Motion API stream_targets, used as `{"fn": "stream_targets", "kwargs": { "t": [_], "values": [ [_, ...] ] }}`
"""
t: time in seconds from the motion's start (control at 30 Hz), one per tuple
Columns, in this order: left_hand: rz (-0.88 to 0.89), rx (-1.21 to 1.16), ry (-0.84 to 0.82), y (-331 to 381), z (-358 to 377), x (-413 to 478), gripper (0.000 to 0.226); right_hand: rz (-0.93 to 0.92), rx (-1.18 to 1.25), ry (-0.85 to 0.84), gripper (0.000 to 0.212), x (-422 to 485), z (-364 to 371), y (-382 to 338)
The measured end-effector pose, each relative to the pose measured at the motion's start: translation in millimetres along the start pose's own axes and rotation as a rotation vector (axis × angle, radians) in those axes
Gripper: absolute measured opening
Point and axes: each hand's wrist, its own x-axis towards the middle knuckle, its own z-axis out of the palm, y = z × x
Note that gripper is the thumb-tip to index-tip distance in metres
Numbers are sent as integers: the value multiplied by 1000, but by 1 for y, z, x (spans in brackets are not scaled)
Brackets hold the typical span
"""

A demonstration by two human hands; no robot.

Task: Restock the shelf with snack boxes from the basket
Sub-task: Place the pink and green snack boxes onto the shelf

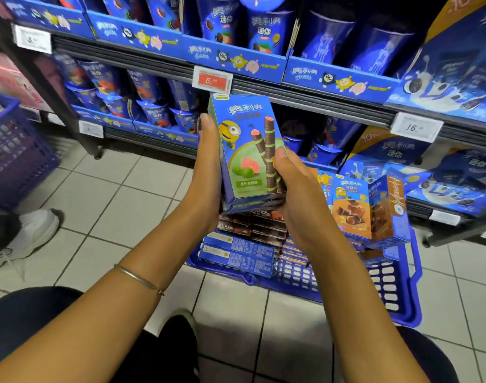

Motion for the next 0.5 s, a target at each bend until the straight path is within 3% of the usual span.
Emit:
{"fn": "stream_targets", "kwargs": {
  "t": [0.23, 0.33, 0.43, 0.5],
  "values": [
    [-171, -66, 72, -8, -13, 22, 82, 123, -103, 104, 31, 16, 14, -5],
    [-244, -71, 129, 9, -14, 9, 81, 217, -125, 65, 32, 9, 20, -29],
    [-297, -100, 214, 42, -14, -18, 77, 338, -133, -26, 9, -5, 29, -71],
    [-321, -104, 250, 72, -7, -43, 75, 440, -133, -64, 8, -15, 37, -107]
  ]
}}
